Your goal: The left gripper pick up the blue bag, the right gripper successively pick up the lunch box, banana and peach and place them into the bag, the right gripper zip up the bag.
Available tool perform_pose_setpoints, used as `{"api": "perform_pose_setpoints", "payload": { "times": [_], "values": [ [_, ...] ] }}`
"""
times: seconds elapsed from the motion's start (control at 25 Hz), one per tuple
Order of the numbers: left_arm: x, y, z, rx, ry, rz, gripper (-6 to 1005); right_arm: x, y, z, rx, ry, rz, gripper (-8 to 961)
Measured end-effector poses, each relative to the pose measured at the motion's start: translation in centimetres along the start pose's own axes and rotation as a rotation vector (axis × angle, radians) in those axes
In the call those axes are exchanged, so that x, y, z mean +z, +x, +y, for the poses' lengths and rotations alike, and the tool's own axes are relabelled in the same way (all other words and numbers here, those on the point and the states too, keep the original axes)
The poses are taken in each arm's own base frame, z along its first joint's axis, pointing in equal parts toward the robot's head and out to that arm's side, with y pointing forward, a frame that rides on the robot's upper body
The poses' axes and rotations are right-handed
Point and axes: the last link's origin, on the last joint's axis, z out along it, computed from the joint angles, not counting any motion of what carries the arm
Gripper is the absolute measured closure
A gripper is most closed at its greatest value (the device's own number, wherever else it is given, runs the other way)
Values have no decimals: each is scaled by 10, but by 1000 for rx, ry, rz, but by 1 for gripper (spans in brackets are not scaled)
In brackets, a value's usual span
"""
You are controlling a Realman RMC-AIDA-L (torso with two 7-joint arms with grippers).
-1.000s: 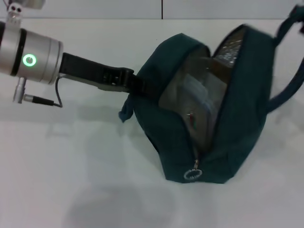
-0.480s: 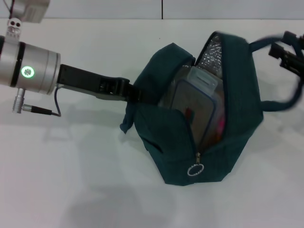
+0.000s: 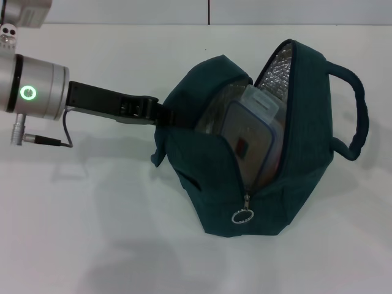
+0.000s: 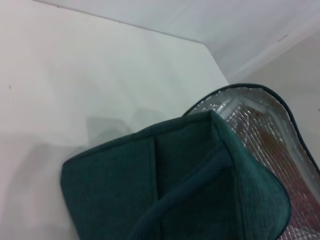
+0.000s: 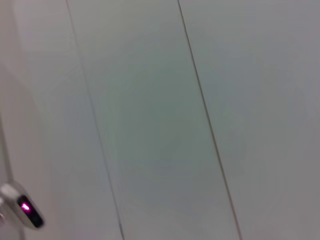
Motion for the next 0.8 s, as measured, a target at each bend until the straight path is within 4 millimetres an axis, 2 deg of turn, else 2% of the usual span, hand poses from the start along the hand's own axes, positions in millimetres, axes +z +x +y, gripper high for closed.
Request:
{"api": "perform_pose_setpoints", "payload": {
  "times": [0.2, 0.4, 0.56, 0.64, 0.8],
  "values": [
    [2, 1, -1, -1, 6, 10, 953, -5, -1, 21, 28, -129, -56, 409],
    [10, 5, 1, 6, 1, 13, 953, 19, 30, 63, 66, -397, -31, 409],
    [11, 4, 0, -2, 1, 16, 953, 32, 46, 92, 54, -595, 33, 409],
    [12, 3, 0, -4, -2, 17, 953, 35, 55, 101, 46, -645, 78, 409],
    [14, 2, 1, -8, -9, 17, 953, 42, 81, 107, 52, -637, 197, 409]
  ]
}}
